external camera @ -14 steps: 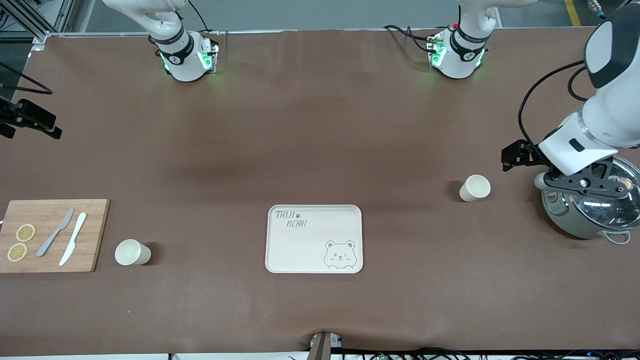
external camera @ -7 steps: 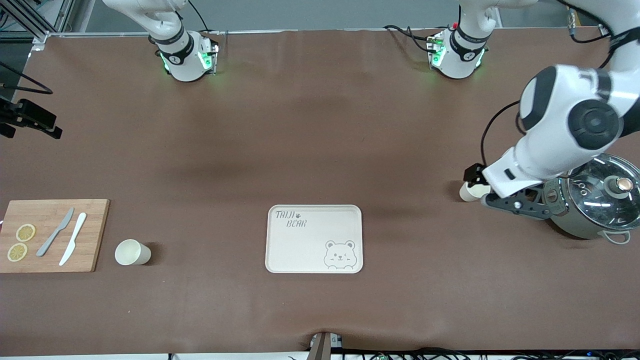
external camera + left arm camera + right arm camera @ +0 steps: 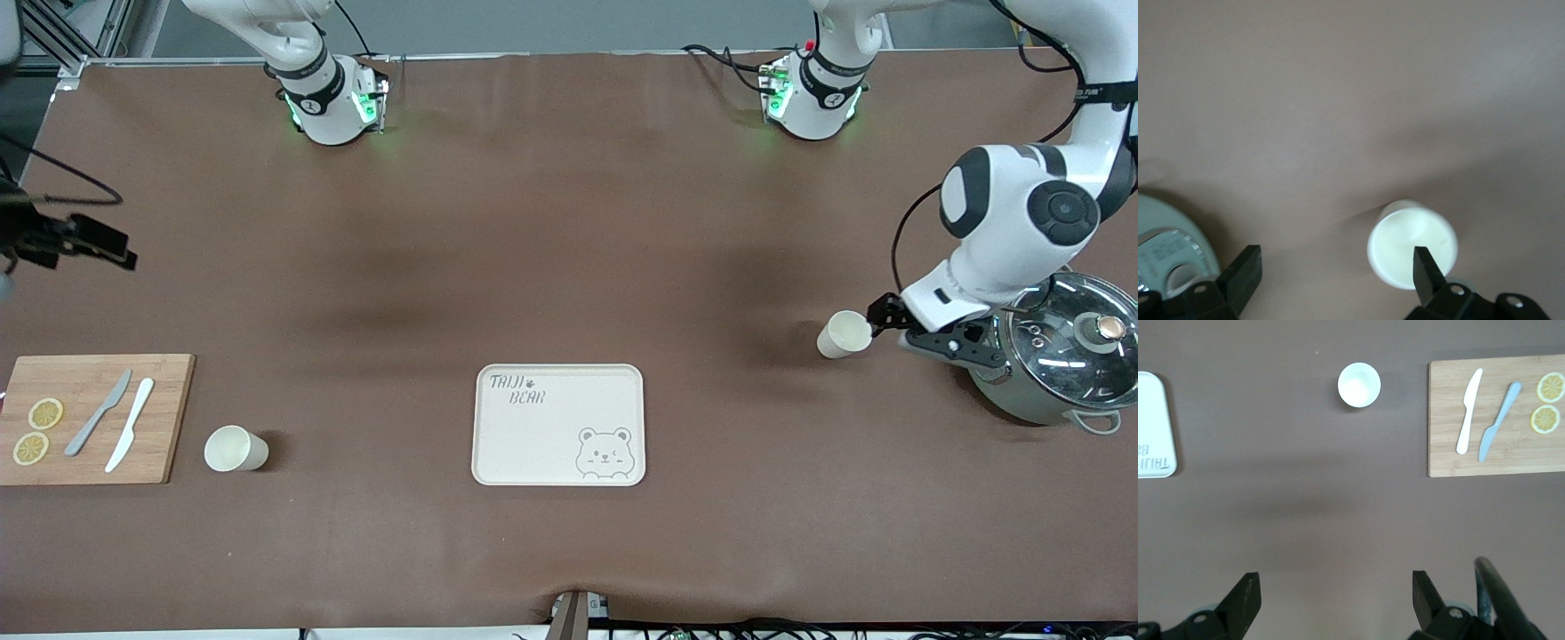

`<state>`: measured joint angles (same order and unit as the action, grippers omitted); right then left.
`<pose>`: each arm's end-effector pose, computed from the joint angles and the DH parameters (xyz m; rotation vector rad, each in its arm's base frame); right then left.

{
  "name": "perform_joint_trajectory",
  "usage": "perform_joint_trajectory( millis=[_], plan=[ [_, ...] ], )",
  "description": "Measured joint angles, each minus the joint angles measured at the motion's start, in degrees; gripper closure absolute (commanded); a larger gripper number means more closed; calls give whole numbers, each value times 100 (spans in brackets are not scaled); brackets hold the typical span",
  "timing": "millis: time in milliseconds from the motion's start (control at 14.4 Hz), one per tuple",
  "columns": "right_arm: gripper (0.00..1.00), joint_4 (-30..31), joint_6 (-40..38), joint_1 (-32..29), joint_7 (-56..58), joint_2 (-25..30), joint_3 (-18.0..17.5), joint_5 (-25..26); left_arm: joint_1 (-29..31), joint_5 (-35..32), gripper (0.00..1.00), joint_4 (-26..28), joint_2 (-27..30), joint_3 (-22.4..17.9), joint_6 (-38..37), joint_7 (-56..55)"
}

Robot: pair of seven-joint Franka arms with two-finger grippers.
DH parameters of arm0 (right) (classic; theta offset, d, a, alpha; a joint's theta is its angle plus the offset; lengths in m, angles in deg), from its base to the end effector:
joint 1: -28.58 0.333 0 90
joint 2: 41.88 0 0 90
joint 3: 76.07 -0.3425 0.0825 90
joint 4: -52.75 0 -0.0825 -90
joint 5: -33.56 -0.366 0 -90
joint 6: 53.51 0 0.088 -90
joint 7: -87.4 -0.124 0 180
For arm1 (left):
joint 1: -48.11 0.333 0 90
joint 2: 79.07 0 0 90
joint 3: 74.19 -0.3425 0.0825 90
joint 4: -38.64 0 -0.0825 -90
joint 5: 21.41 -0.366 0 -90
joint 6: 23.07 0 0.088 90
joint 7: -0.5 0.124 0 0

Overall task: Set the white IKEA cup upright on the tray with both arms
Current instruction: 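Grasp the white cup with the left gripper while the right gripper grasps the other cup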

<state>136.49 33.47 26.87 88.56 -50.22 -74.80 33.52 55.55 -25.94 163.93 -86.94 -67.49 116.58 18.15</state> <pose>0.5760 -0.0289 0.5978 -3.1374 0.0497 0.1397 0.5534 0.0092 0.3581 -3.0335 0.5371 -0.1649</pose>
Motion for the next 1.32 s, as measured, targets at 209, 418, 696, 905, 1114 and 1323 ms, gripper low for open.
perform_joint_trajectory(
  millis=[209,418,696,905,1114,1323],
  plan=[
    [0,3,381,1,0,-593,0,0,79,0,0,504,87,26,630,88],
    [0,4,1185,3,0,-1087,-1,0,67,0,0,799,88,68,991,88],
    [0,4,2460,67,1,-1692,-5,0,75,0,0,1063,69,67,1424,88],
    [0,4,3245,82,1,-2121,-4,0,81,0,0,1195,-70,65,1770,88],
    [0,-1,3723,81,1,-2537,4,0,83,0,0,1250,-345,65,2156,88],
    [0,-5,3876,81,1,-2890,6,0,84,0,0,1270,-642,64,2490,88]
  ],
)
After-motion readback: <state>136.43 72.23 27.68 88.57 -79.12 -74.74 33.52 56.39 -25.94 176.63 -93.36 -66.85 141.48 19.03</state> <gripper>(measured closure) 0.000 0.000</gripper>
